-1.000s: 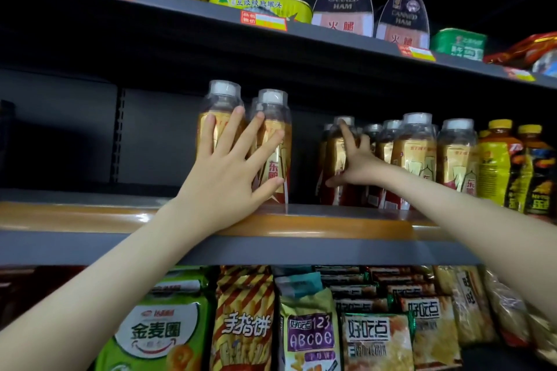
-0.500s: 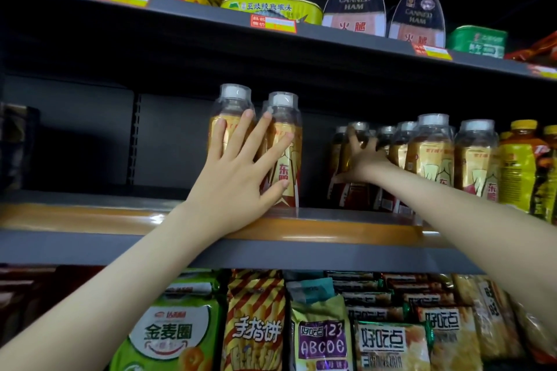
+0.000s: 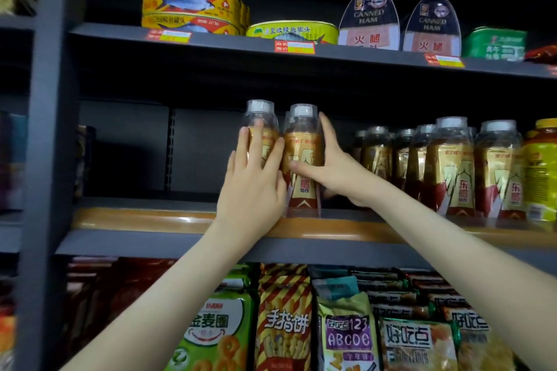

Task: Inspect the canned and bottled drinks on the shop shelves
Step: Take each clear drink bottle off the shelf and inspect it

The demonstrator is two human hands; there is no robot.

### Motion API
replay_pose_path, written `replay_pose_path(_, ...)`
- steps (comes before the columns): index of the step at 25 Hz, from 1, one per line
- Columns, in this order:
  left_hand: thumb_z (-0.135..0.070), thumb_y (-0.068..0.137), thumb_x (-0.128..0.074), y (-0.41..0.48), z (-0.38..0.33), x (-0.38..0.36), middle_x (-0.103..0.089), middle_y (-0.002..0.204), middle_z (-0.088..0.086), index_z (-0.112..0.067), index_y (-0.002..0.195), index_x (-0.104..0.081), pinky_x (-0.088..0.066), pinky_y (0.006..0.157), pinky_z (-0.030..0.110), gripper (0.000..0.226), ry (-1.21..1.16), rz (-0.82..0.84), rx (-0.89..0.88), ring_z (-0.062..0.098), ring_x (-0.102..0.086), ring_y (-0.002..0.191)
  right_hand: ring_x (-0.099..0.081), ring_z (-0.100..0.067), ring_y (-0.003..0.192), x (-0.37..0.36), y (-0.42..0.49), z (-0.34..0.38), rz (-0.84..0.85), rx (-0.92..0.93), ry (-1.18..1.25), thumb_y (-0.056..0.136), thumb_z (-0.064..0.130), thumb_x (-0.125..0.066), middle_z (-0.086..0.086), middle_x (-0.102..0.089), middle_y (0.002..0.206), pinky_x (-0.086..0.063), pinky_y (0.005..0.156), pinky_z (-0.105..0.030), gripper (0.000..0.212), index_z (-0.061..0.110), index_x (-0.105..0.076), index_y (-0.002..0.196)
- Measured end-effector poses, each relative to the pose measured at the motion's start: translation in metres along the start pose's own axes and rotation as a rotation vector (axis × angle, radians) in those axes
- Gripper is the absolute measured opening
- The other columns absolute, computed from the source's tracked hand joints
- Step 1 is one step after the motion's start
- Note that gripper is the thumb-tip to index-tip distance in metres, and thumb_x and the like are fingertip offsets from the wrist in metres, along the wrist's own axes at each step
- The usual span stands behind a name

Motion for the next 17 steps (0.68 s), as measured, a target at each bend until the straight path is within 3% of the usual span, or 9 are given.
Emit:
replay_pose_path(2,-0.045,0.095,-0.026,0.0,0.0,-0.001,-0.015,0.159,0.019,-0.017,0.146,-0.042,-0.025,0.112,0.056,0.06,-0.019,0.021,-0.015,0.04,-0.012,0.146,-0.061,-0.015,0.107,0.011,-0.007,0.002,-0.08,0.013,0.007,0.083,0.039,-0.071,0.003,-0.056,0.13,-0.049,0.066,-0.019,0.099,0.037,-0.001,0.152)
replay_pose_path(4,-0.057,0.096,-0.025,-0.002,-0.001,0.004,-0.014,0.16,0.018,-0.022,0.147,-0.04,-0.014,0.115,0.051,0.064,-0.047,0.005,-0.038,0.035,-0.01,0.148,-0.057,-0.007,0.111,0.022,-0.025,0.013,-0.166,0.083,-0.092,0.082,0.037,-0.073,0.011,-0.055,0.125,-0.042,0.074,-0.007,0.09,0.03,-0.015,0.151)
replay_pose_path(7,-0.061,0.095,-0.033,-0.004,-0.012,0.018,-0.014,0.161,0.008,-0.032,0.151,-0.028,-0.01,0.12,0.046,0.063,-0.319,-0.003,-0.03,0.023,-0.006,0.149,-0.042,0.013,0.111,0.043,-0.065,0.046,-0.301,0.235,-0.168,0.083,0.027,-0.073,0.017,-0.044,0.129,-0.033,0.08,0.007,0.086,0.039,-0.013,0.144)
replay_pose_path(10,-0.053,0.096,-0.045,-0.005,-0.05,0.035,-0.018,0.16,-0.011,-0.039,0.152,-0.014,-0.022,0.119,0.038,0.066,-0.833,0.098,-0.032,0.004,-0.013,0.147,-0.044,0.022,0.109,0.07,-0.106,0.078,-0.417,0.331,-0.164,0.081,0.023,-0.075,0.018,-0.044,0.133,-0.035,0.087,0.003,0.088,0.037,-0.015,0.143)
replay_pose_path(13,-0.036,0.102,-0.037,-0.02,-0.095,0.067,-0.023,0.148,-0.03,-0.036,0.151,-0.009,-0.028,0.109,0.011,0.056,-1.144,0.147,-0.108,-0.016,-0.024,0.136,-0.055,0.005,0.114,0.092,-0.149,0.091,-0.459,0.335,-0.059,0.076,0.032,-0.075,0.013,-0.054,0.13,-0.048,0.092,-0.016,0.087,0.027,-0.024,0.146)
replay_pose_path(15,-0.039,0.101,-0.039,-0.042,-0.12,0.079,-0.028,0.149,-0.026,-0.046,0.146,-0.003,-0.035,0.108,0.016,0.058,-1.216,0.229,-0.163,-0.011,-0.032,0.134,-0.06,-0.004,0.112,0.096,-0.182,0.085,-0.407,0.292,0.058,0.07,0.036,-0.074,0.011,-0.061,0.121,-0.053,0.09,-0.026,0.087,0.026,-0.029,0.144)
replay_pose_path(17,-0.048,0.09,-0.054,-0.074,-0.136,0.08,-0.04,0.147,-0.018,-0.061,0.142,0.006,-0.046,0.104,0.031,0.08,-1.185,0.345,-0.164,0.001,-0.047,0.129,-0.061,-0.003,0.11,0.086,-0.211,0.07,-0.309,0.211,0.117,0.066,0.04,-0.073,0.016,-0.064,0.116,-0.053,0.087,-0.023,0.082,0.032,-0.036,0.139)
Point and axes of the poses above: each hand's wrist, its own y-axis towards the middle knuckle, its own x-axis out of the back of the hand, z = x × y, the point moved 10 cm from there along y, towards the middle knuckle
